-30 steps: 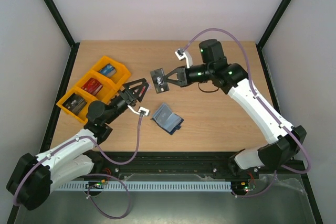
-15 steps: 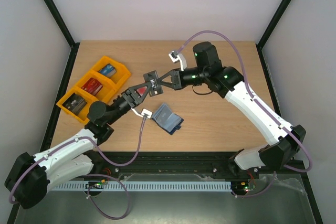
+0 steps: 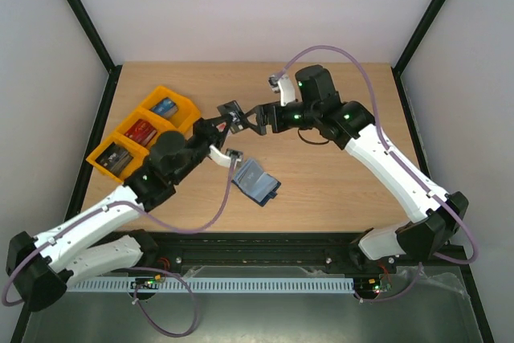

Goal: Take the credit cards out of the card holder

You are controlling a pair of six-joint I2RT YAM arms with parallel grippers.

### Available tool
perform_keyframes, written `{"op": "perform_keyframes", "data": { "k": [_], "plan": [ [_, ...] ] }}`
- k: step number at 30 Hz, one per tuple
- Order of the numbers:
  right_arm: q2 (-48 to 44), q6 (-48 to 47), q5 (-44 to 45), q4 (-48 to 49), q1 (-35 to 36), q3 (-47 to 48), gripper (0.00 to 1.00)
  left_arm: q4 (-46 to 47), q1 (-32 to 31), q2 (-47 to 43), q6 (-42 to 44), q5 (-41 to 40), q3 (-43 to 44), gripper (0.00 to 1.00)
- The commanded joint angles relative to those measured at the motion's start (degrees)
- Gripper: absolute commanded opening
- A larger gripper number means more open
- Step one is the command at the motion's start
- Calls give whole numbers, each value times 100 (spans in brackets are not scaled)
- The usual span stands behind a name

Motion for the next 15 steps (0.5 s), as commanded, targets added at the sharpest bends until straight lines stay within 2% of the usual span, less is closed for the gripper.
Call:
{"op": "perform_keyframes", "data": {
  "k": [1,3,5,7,8,11,15],
  "plan": [
    [-48,35,1528,-487,-276,175,99,-4797,-114,921,-2171,-2658,1326,2],
    [-80,151,1834,-541,-447,94,99,-6435,127,1750,-3489,-3165,1977,2],
    [-118,231,2041,-542,-640,-13,99,-8167,631,2607,-4643,-3016,2716,2],
    [-125,270,2122,-567,-785,-68,99,-9428,1268,3339,-5565,-2857,3331,2],
    [-115,282,2121,-571,-845,-69,99,-9704,1736,3617,-5936,-2860,3594,2],
    [-95,240,2024,-559,-874,-46,99,-9735,2675,4022,-6575,-3485,3897,2],
    [-82,174,1976,-550,-882,-77,99,-9710,3549,4262,-7071,-3786,4027,2]
  ]
}}
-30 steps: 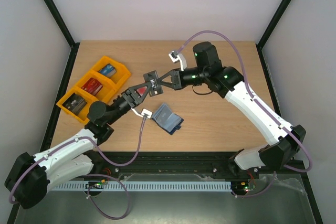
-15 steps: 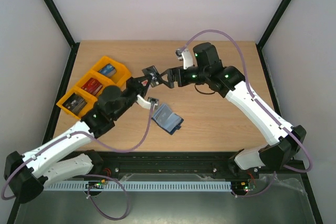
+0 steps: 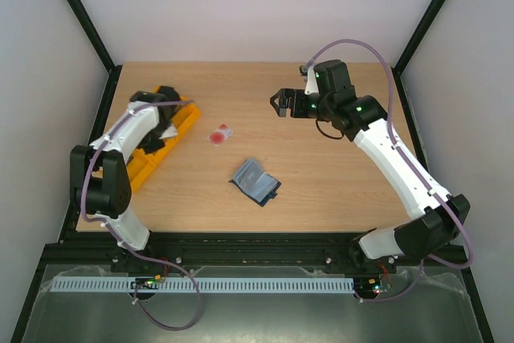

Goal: Take the credit cards out of the card holder

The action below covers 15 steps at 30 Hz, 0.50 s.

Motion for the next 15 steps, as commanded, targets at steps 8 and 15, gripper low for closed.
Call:
{"op": "perform_keyframes", "data": {
  "k": [8,15],
  "plan": [
    [140,-198,-46,-284,1,247,99,-81,1670,131,-1396,-470,208,2],
    [561,-153,-215,-419,1,832,99,1522,2071,-71,-788,-453,-463,2]
  ]
}}
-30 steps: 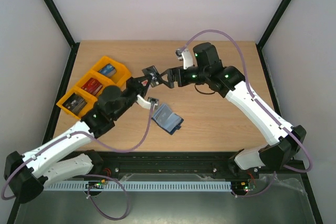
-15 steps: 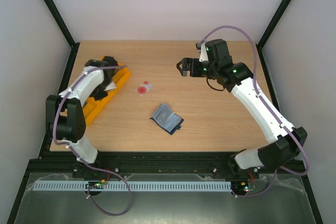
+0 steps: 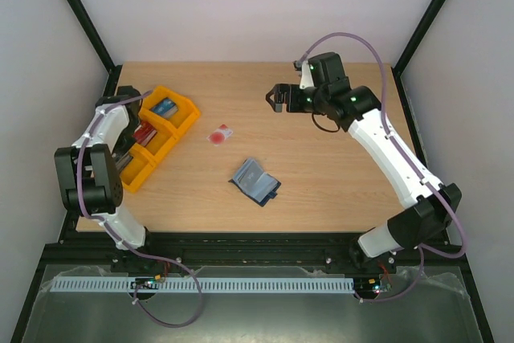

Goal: Take the credit cards out of the card holder

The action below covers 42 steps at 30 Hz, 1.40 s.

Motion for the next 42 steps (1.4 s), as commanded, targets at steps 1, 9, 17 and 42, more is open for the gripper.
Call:
{"op": "perform_keyframes", "data": {
  "k": [1,9,17,42],
  "plan": [
    [173,27,-142,-105,3,358,99,1256,112,-217,509,19,-479,2],
    [309,186,-254,-47,3,456,99,1868,103,-333,859,424,-702,2],
    [347,121,-253,-77,3,480,99,2034,95,-201,1036,326,-1098,2],
    [353,-49,-511,-67,3,441,99,2916,24,-238,1590,-218,-1801,53]
  ]
}}
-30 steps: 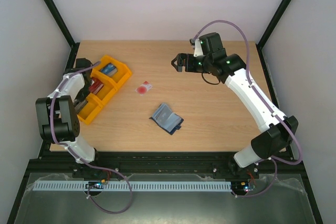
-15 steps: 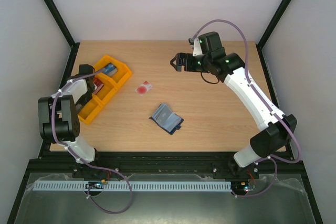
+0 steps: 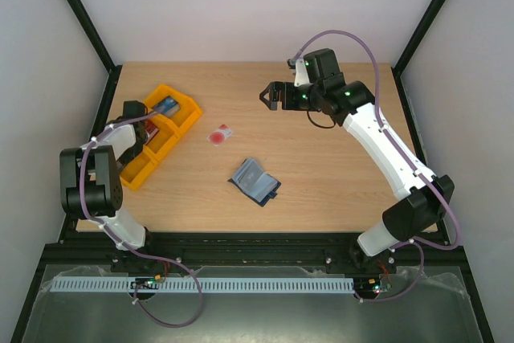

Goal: Take the credit cards out of the card holder

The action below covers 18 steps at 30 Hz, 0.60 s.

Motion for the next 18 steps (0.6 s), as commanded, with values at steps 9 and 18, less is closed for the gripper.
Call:
{"op": "perform_keyframes", "data": {
  "k": [9,18],
  "plan": [
    [-140,-114,-72,-68,3,26,99,-320,-33,-25,-267,133,345,79],
    [-181,-20,73,-104,0,-115,99,-1160,-101,-403,-729,1190,1110,91]
  ]
}}
